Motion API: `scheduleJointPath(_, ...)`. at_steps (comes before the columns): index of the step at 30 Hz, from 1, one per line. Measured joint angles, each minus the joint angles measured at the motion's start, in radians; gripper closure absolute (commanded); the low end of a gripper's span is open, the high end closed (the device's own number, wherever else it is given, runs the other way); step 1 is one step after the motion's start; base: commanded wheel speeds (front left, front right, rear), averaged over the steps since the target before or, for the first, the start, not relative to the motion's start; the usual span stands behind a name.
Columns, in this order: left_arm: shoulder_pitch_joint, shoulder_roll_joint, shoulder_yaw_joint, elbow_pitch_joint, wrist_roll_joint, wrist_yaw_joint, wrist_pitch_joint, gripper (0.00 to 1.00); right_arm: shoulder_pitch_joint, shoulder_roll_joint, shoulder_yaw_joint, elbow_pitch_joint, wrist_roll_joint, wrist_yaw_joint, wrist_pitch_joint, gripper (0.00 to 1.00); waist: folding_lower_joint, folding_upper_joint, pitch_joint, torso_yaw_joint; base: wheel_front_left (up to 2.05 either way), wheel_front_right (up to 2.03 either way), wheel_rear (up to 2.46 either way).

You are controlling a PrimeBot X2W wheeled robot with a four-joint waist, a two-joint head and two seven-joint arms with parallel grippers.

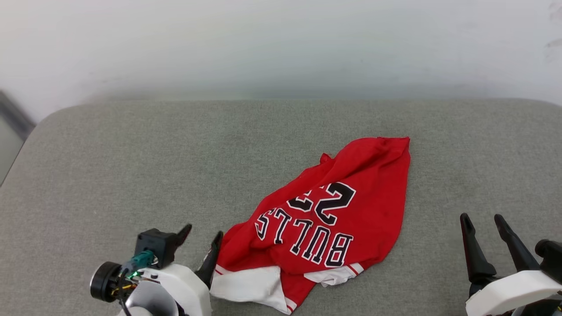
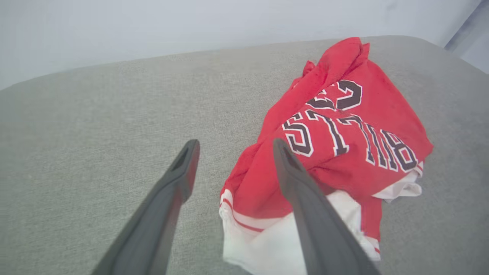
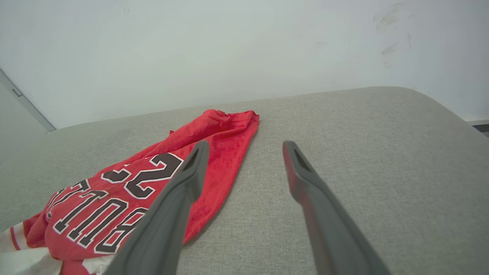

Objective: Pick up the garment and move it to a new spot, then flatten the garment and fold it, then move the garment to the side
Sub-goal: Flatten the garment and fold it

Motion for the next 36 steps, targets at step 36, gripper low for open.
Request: scheduleJointPath(36, 0.015, -0.2, 0.281, -0.104, 0.262, 0.03, -0.229, 0.0, -0.341, -0.202, 0.161, 0.272, 0.172, 0.0, 0.704, 0.0, 0.0, 0.0, 0.14, 0.101, 0.0, 0.0, 0.0)
